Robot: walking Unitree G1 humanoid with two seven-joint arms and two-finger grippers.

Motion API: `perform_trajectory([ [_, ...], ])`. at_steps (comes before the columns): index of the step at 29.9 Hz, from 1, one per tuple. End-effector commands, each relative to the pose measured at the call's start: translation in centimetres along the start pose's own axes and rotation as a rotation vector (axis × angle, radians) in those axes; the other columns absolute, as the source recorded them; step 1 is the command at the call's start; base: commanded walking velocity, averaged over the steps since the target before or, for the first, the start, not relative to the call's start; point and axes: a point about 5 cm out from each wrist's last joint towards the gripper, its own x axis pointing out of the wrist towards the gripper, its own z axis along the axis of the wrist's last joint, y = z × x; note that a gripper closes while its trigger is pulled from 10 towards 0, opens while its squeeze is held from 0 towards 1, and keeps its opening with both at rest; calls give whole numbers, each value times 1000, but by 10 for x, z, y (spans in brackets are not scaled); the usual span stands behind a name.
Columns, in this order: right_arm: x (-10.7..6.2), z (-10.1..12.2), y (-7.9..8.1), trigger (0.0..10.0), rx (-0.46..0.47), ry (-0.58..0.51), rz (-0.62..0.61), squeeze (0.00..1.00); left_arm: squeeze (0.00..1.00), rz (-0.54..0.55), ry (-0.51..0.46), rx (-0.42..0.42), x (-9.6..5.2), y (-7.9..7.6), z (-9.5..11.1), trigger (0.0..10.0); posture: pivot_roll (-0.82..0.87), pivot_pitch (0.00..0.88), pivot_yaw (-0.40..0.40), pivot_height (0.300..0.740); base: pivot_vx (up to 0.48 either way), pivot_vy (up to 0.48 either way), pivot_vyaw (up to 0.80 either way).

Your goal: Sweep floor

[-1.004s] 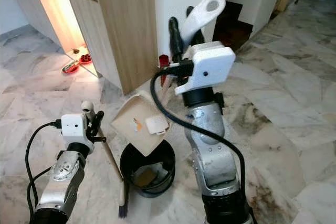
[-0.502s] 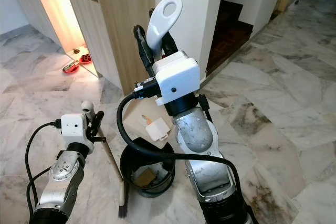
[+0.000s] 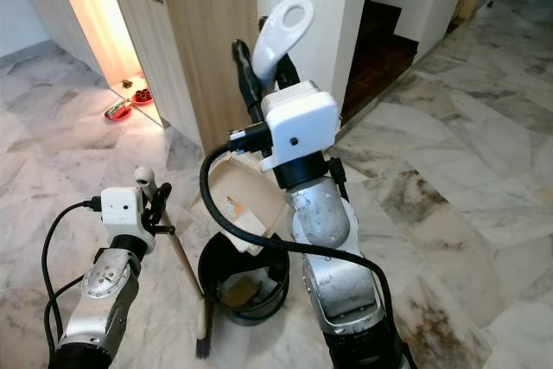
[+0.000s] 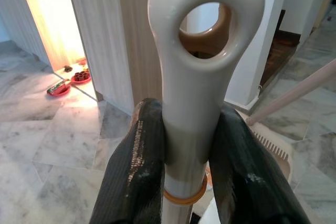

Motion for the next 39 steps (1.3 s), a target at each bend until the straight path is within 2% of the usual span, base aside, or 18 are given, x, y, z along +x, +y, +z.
perform_trajectory([
  [1, 4, 20, 1, 10000, -43, -111, 14, 0, 0, -13, -47, -7, 5, -3, 9, 10000, -11, 0, 14, 740, 0, 0, 0],
  [11, 4, 19, 0, 10000, -68, -107, 4, 0, 0, -15, -47, -8, 5, -4, 9, 10000, -10, 0, 12, 740, 0, 0, 0],
  [15, 4, 16, -4, 10000, -121, -89, -18, 0, 0, -18, -44, -8, 4, -5, 8, 10000, -10, 0, 12, 740, 0, 0, 0],
  [18, 3, 10, -16, 10000, -188, -56, -81, 0, 0, -19, -43, -10, 4, -5, 8, 10000, -10, 0, 12, 740, 0, 0, 0],
  [19, 2, 7, -21, 10000, -236, -28, -99, 0, 0, -19, -42, -9, 4, -4, 8, 10000, -10, 0, 12, 740, 0, 0, 0],
  [22, -5, -1, -44, 10000, -335, 35, -194, 0, 0, -20, -37, -6, 3, -3, 7, 10000, -16, 0, 17, 740, 0, 0, 0],
  [23, -10, -5, -58, 10000, -373, 67, -254, 0, 0, -21, -34, -5, 3, -3, 6, 10000, -18, 0, 18, 740, 0, 0, 0],
  [29, -29, -14, -89, 10000, -476, 154, -362, 0, 0, -23, -29, -3, 2, -2, 6, 10000, -25, 0, 25, 740, 0, 0, 0],
  [32, -35, -19, -94, 10000, -498, 180, -379, 0, 0, -24, -28, -3, 2, -2, 6, 10000, -23, 0, 27, 740, 0, 0, 0],
  [34, -46, -28, -103, 10000, -457, 236, -454, 0, 0, -27, -28, -1, 2, -2, 6, 10000, -23, 0, 28, 740, 0, 0, 0],
  [35, -58, -40, -109, 10000, -417, 299, -511, 0, 0, -28, -27, 2, 2, -1, 6, 10000, -25, 0, 29, 740, 0, 0, 0],
  [37, -65, -46, -111, 10000, -409, 335, -524, 0, 0, -28, -27, 4, 2, -1, 6, 10000, -21, 0, 28, 740, 0, 0, 0],
  [39, -78, -56, -116, 10000, -360, 371, -580, 0, 0, -25, -27, 5, 0, 1, 5, 10000, -18, 0, 29, 740, 0, 0, 0],
])
